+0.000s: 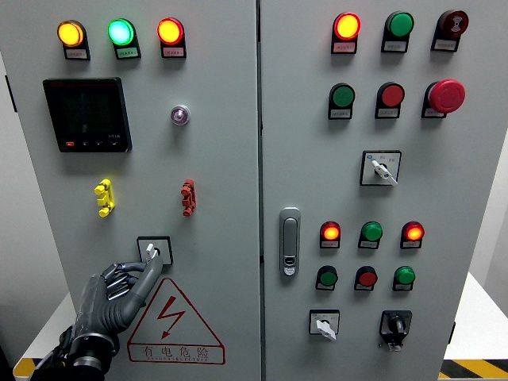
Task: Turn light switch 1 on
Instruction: 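Pinch the rotary switch knob with the left hand fingers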
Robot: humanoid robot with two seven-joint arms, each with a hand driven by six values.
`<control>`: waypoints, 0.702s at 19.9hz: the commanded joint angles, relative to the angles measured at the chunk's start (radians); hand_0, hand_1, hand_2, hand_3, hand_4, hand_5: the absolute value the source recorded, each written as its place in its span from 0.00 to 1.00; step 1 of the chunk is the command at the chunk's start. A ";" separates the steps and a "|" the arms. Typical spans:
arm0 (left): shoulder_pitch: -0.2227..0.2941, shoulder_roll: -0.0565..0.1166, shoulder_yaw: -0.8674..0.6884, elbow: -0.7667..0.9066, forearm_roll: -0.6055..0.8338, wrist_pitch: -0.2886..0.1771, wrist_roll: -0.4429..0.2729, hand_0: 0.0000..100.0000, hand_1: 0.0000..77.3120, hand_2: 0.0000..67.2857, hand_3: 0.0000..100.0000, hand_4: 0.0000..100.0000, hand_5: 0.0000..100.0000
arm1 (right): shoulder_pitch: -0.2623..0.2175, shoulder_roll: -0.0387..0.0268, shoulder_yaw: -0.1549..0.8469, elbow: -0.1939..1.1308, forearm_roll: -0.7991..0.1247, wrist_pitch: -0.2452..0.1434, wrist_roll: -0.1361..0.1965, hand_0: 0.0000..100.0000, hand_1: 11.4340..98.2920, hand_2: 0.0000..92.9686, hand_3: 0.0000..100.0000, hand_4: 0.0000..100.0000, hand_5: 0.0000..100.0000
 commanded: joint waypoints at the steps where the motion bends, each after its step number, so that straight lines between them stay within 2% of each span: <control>1: -0.003 0.000 -0.002 0.000 0.000 -0.002 0.001 0.00 0.76 0.75 0.84 0.97 0.64 | 0.000 0.0004 -0.001 -0.001 0.000 0.000 0.000 0.00 0.10 0.00 0.20 0.19 0.11; 6: -0.014 -0.002 -0.002 0.000 0.000 -0.002 0.004 0.00 0.76 0.76 0.84 0.97 0.65 | 0.000 0.0004 -0.001 -0.001 0.000 0.000 0.000 0.00 0.10 0.00 0.20 0.19 0.11; 9: -0.016 0.000 -0.002 0.000 0.000 0.000 0.042 0.00 0.76 0.76 0.85 0.97 0.65 | 0.000 0.0004 -0.001 -0.001 0.000 0.000 0.000 0.00 0.09 0.00 0.20 0.19 0.11; 12: -0.019 0.000 -0.002 0.002 0.000 0.000 0.045 0.00 0.75 0.76 0.85 0.97 0.65 | 0.000 0.0004 0.001 -0.001 0.000 0.000 0.000 0.00 0.10 0.00 0.20 0.19 0.11; 14: -0.031 0.000 -0.002 0.002 0.000 -0.002 0.050 0.15 0.74 0.77 0.84 0.97 0.65 | 0.000 0.0004 -0.001 -0.001 0.000 0.000 0.000 0.00 0.10 0.00 0.20 0.19 0.11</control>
